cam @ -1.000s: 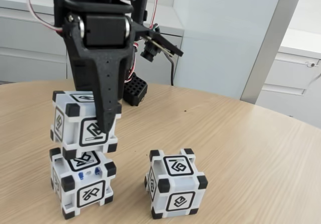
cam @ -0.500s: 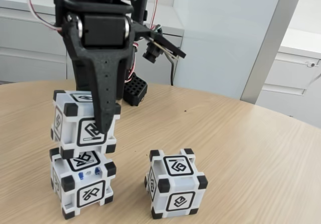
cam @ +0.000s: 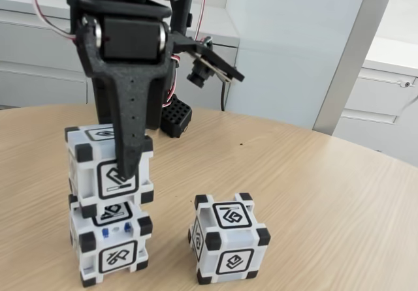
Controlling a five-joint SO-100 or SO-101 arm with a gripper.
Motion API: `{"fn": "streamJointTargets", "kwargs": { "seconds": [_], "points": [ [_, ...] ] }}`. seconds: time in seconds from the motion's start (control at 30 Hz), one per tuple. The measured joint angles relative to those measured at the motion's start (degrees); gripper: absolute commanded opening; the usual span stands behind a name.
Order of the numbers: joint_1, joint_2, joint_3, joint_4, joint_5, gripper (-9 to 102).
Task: Stack cubes from left to right.
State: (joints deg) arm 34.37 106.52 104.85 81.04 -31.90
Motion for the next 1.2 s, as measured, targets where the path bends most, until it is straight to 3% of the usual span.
{"fn": "streamJointTargets", "kwargs": {
  "seconds": [0.23, 0.6, 1.2],
  "points": [
    [0.0, 0.0, 0.0, -1.1, 0.0, 20],
    [0.0, 0.0, 0.0, -1.1, -0.5, 34],
    [-0.2, 3.6, 0.0, -1.0, -0.5, 37]
  ]
}}
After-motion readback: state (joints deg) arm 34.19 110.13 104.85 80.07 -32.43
